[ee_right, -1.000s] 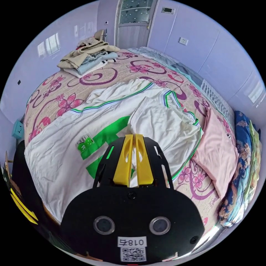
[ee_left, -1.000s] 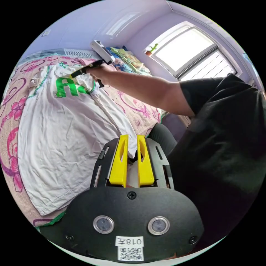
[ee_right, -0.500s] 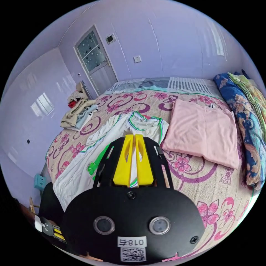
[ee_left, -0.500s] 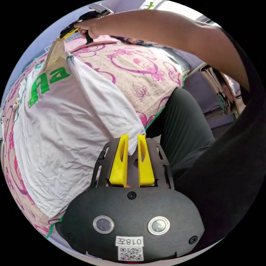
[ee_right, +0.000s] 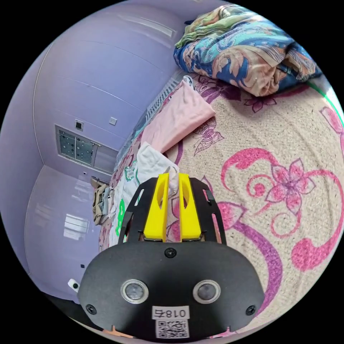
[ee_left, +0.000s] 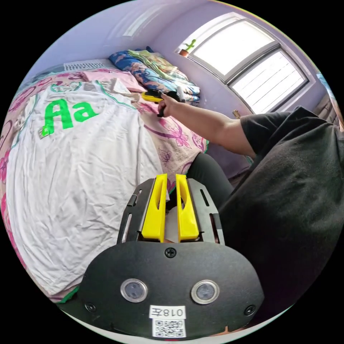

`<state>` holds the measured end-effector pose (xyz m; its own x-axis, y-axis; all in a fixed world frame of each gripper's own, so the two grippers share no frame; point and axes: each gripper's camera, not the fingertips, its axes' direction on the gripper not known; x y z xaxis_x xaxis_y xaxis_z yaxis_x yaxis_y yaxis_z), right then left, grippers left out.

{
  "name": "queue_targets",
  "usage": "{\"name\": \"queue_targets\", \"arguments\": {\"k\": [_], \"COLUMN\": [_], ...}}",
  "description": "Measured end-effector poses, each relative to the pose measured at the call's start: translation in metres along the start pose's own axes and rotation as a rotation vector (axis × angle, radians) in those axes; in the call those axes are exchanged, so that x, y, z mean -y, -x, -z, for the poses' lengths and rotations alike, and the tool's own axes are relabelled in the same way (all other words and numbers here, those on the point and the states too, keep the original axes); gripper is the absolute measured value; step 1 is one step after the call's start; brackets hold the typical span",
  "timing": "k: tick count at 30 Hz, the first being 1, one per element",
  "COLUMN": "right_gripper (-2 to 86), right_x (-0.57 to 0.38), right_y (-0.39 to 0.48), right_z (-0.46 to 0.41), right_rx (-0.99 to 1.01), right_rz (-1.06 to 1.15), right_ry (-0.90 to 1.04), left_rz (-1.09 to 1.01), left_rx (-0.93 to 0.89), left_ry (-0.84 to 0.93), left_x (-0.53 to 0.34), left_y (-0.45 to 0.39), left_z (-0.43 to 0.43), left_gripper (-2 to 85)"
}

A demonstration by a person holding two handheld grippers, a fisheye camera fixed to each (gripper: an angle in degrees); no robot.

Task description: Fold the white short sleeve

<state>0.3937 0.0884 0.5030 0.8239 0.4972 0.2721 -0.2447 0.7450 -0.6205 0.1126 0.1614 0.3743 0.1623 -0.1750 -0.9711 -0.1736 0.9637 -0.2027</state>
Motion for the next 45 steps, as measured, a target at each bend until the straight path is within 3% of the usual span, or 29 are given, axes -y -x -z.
{"name": "queue_targets", "arguments": {"k": [3, 8, 12, 19, 21, 23, 27, 35, 40, 45], "right_gripper": [7.4, 8.6, 9.7, 9.1, 7.6, 2.6, 0.7, -0.1, 0.1, -0.1], "right_x": [-0.021, -0.148, -0.267, -0.377, -0.386, -0.391, -0.390, -0.375, -0.387, -0.394], "right_y": [0.020, 0.113, 0.166, 0.210, 0.205, 0.196, 0.181, 0.075, 0.054, 0.062], "right_z": [0.026, 0.045, 0.032, 0.005, -0.012, -0.014, 0.018, 0.137, 0.168, 0.183], "right_rx": [-0.151, 0.052, 0.064, -0.360, -0.471, -0.493, -0.510, -0.370, -0.341, -0.320], "right_rz": [0.163, 0.600, 0.784, 1.089, 1.112, 1.069, 0.931, 0.150, 0.038, 0.114], "right_ry": [0.016, 0.295, 0.505, 0.420, 0.494, 0.529, 0.453, 0.321, 0.339, 0.233], "left_rz": [0.057, 0.143, 0.170, 0.222, 0.257, 0.284, 0.338, 0.447, 0.483, 0.353], "left_rx": [0.038, 0.133, 0.196, 0.299, 0.340, 0.367, 0.437, 0.567, 0.597, 0.673], "left_ry": [-0.043, -0.153, -0.204, -0.285, -0.322, -0.360, -0.428, -0.456, -0.455, -0.451], "left_x": [-0.015, -0.044, -0.069, -0.115, -0.133, -0.147, -0.176, -0.200, -0.191, -0.117], "left_y": [0.012, 0.024, 0.022, 0.012, 0.010, 0.009, 0.007, 0.014, 0.016, 0.012], "left_z": [0.020, 0.058, 0.087, 0.130, 0.151, 0.168, 0.204, 0.248, 0.267, 0.285], "left_gripper": [5.0, 4.9, 4.9, 4.9, 4.8, 4.8, 4.7, 4.8, 5.1, 7.3]}}
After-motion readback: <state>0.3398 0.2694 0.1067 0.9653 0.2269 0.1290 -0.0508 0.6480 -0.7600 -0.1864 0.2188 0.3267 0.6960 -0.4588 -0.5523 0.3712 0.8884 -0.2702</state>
